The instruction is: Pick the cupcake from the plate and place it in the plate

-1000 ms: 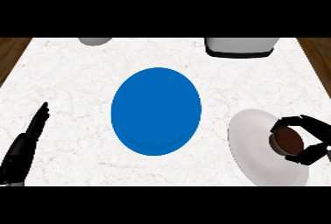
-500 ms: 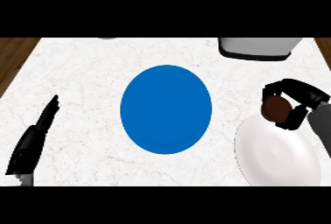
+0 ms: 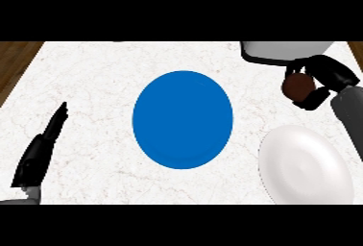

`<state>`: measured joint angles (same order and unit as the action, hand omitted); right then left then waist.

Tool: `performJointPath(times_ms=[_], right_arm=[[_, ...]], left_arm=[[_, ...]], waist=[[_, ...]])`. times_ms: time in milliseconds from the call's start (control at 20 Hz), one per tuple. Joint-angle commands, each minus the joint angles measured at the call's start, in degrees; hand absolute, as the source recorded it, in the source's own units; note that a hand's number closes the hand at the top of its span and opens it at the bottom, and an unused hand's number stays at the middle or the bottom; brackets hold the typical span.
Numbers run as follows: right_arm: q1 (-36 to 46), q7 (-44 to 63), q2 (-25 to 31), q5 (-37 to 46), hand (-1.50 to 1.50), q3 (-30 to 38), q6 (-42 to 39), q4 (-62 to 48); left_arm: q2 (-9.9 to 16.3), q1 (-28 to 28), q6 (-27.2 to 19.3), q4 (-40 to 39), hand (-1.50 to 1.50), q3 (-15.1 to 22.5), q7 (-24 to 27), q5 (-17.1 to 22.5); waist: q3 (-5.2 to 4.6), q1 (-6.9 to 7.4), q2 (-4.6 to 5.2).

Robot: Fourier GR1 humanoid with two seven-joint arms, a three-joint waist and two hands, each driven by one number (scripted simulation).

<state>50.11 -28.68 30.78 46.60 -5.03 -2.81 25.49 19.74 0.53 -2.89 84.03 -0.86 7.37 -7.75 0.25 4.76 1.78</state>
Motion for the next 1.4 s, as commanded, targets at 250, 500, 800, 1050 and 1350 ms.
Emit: performJointPath(times_ms=[250,500,800,1050,1350], right_arm=[[7.09,-10.28,-1.55,-5.51,1.50,8.05,10.96,-2.12],[8.86,-20.74,-1.54,-11.09,1.50,9.82,-0.60,2.70],[7.82,-17.76,-7.06,-12.61,1.50,7.36,-7.50,11.59],[6.52,-8.40,-13.15,-14.35,1.50,5.66,-11.25,20.94],[9.39,7.03,-19.58,-14.73,1.50,3.37,-15.61,28.50]], left_arm=[[-0.82,1.71,-0.95,1.36,0.00,-0.01,-0.90,-0.91],[0.05,5.52,-0.45,1.71,0.00,-1.89,0.43,-0.05],[1.73,5.05,1.29,3.48,0.00,-4.01,-2.16,0.85],[-0.69,7.22,0.25,2.36,0.00,-3.37,1.69,-0.27],[-1.10,6.91,0.86,5.27,0.00,-3.27,-0.44,-0.46]], waist=[[-0.08,-1.89,-1.03],[-0.22,-3.71,-1.92],[-0.26,-4.83,-2.22],[-0.28,-4.79,-2.15],[-0.27,-4.36,-2.01]])
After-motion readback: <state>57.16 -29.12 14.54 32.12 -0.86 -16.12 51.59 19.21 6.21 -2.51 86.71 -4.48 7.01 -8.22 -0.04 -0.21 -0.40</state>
